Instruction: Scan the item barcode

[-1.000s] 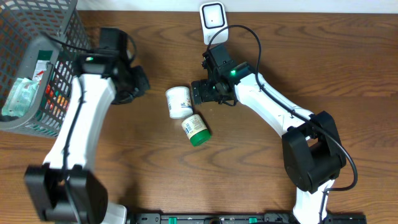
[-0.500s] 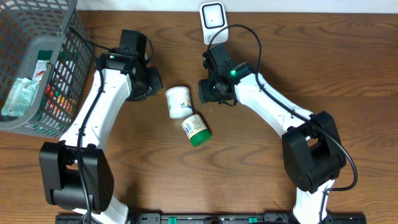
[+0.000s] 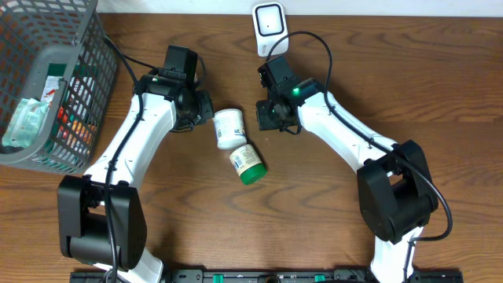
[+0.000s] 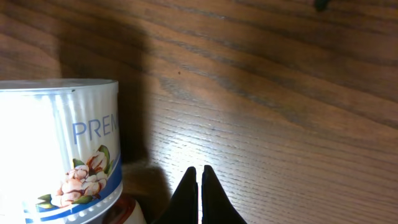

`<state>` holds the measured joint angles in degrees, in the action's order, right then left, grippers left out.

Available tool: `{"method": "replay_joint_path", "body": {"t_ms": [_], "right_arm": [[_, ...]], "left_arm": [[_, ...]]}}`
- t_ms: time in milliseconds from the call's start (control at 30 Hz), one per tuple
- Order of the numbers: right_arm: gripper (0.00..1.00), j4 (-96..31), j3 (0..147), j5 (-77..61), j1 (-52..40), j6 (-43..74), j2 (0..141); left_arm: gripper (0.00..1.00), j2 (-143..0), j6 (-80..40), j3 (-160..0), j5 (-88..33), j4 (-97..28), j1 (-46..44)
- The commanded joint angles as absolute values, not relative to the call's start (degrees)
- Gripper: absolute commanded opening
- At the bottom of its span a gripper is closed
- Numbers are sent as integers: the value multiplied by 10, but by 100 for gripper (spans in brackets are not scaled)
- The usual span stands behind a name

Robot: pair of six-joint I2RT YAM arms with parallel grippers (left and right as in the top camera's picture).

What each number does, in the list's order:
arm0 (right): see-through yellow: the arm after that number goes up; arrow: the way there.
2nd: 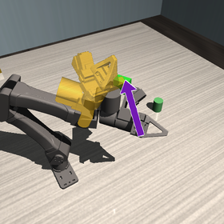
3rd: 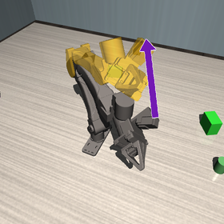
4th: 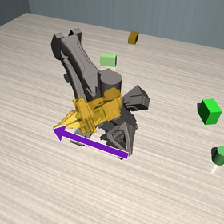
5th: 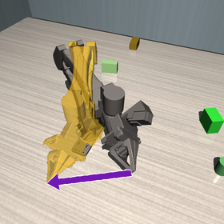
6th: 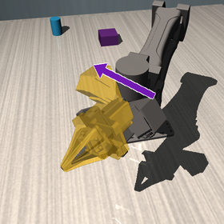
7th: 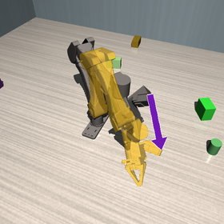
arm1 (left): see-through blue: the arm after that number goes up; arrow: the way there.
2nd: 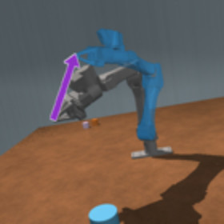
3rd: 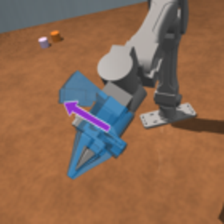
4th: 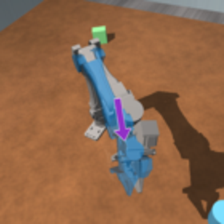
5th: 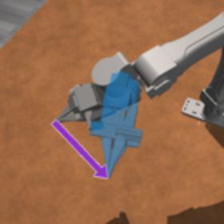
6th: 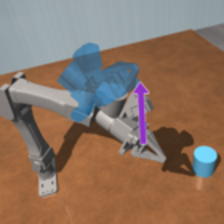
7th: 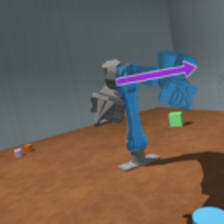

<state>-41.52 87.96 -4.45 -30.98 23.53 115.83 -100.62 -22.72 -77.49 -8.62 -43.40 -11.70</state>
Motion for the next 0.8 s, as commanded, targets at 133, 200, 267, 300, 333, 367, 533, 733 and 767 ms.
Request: {"method": "replay_joint_path", "body": {"t_ms": [133,200,267,300,333,367,533,733,767], "right_arm": [[1,-413,875,-37,-307,235,1154],[1,-414,875,-37,-307,235,1154],[1,-413,875,-37,-307,235,1154],[1,-413,875,-37,-307,235,1154],[1,-413,875,-37,-307,235,1154],[1,-413,875,-37,-307,235,1154],[1,-411,875,-37,-307,235,1154],[2,-409,875,-37,-307,236,1154],[2,-409,875,-37,-307,236,1154]], "left_arm": [[8,-1001,-232,-775,-79,-432,-119],[8,-1001,-232,-775,-79,-432,-119],[8,-1001,-232,-775,-79,-432,-119],[8,-1001,-232,-775,-79,-431,-119],[8,-1001,-231,-775,-79,-431,-119],[8,-1001,-230,-775,-79,-431,-119],[8,-1001,-228,-775,-79,-430,-119],[8,-1001,-228,-775,-79,-430,-119],[8,-1001,-228,-775,-79,-430,-119]]}}
